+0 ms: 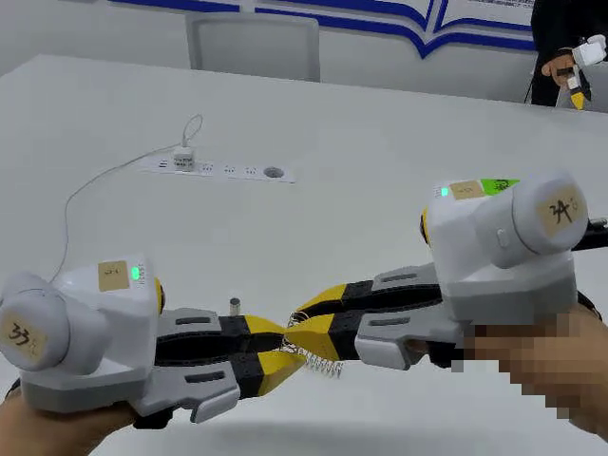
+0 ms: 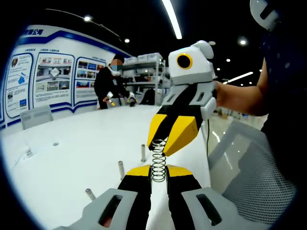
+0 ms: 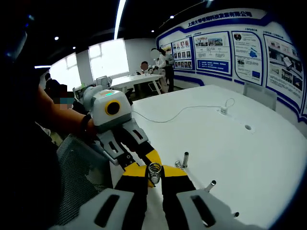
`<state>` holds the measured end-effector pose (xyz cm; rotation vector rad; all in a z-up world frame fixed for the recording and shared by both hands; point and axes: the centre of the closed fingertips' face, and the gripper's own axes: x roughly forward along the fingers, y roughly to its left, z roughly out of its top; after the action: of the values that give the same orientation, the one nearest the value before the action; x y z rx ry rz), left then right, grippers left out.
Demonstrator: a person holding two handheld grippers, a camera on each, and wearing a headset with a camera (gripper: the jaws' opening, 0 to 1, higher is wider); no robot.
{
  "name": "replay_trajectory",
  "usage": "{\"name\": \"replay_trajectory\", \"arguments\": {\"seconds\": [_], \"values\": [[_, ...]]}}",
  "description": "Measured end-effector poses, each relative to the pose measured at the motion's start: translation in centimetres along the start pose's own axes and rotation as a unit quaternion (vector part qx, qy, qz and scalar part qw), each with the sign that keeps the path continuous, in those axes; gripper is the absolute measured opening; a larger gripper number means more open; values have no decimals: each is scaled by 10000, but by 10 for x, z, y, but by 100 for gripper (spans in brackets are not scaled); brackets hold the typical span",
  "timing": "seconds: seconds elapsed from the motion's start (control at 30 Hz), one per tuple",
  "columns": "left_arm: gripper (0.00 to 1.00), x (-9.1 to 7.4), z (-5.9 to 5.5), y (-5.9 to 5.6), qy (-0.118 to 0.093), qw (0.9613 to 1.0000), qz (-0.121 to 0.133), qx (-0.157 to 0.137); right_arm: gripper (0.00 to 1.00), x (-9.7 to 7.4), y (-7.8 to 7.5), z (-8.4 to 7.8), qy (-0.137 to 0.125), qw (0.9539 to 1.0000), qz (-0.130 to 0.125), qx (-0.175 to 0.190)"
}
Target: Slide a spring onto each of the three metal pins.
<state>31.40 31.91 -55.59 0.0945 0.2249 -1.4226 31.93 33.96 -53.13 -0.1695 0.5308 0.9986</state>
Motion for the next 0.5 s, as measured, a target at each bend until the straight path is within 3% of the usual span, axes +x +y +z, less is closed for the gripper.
{"name": "replay_trajectory", "arguments": {"seconds": [0.17, 0.5], "values": [[13, 1, -2, 0, 35, 10000, 11, 38, 11, 0, 1, 0, 10, 10000, -6, -45], [26, -5, -5, 7, 83, 9999, 144, 11, 11, -9, -11, -1, 34, 9998, -168, -54]]}}
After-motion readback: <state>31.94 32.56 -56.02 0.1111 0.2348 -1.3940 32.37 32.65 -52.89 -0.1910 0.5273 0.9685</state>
